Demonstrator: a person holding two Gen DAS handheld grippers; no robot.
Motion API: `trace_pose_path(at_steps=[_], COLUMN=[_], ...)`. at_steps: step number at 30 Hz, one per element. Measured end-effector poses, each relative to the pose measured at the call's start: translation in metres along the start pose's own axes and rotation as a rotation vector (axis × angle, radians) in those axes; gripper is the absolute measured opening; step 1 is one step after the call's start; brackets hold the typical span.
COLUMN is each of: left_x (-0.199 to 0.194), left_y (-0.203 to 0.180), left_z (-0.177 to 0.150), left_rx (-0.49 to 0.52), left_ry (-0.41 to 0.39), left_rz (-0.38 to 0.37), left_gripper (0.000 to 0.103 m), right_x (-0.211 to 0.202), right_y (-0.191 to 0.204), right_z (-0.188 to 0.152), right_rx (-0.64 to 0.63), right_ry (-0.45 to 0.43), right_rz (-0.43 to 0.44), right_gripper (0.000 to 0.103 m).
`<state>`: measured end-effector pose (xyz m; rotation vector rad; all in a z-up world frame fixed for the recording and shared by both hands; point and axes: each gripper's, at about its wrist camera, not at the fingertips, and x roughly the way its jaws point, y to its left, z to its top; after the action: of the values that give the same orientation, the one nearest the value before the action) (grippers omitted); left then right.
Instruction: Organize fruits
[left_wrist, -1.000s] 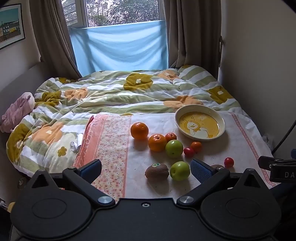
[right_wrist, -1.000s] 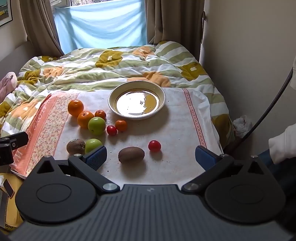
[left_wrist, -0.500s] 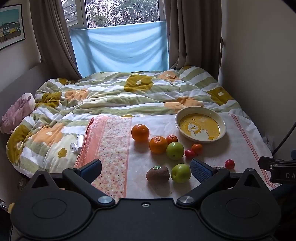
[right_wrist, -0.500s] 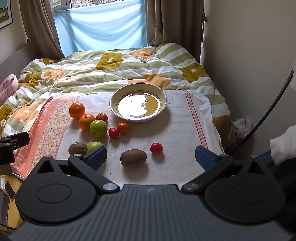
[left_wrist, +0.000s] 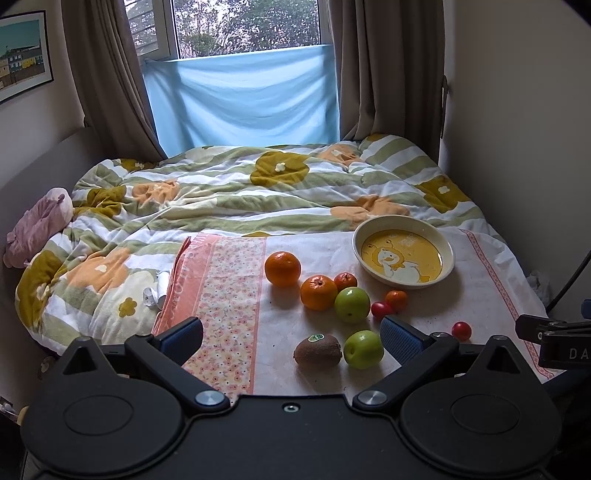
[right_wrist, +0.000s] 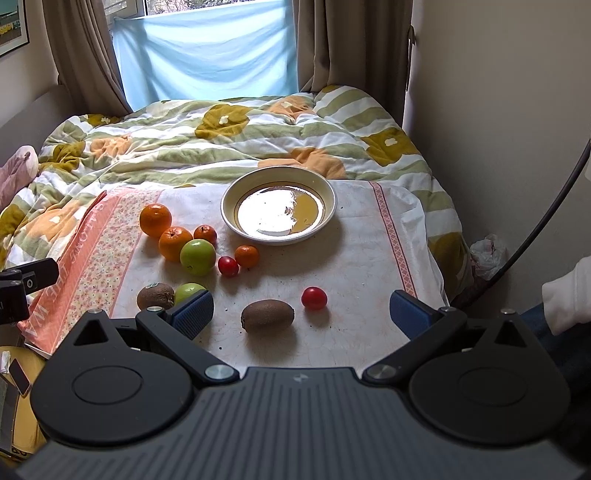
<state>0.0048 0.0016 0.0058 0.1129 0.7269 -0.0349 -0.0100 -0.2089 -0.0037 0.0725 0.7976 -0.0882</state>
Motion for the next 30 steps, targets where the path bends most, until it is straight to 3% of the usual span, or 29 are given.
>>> trace_pose_path(at_steps=[30], left_x=[0.0054], left_y=[0.0008], left_z=[0.0015], left_rx=[0.008], left_ry=[-0.006], left_rz=[-0.004], left_gripper=[0.103], right_x=[0.0031], right_y=[0.0013], right_z=[0.001], right_rx=[0.001], right_ry=[0.003], right_rz=[-0.001], right_gripper=[0.103])
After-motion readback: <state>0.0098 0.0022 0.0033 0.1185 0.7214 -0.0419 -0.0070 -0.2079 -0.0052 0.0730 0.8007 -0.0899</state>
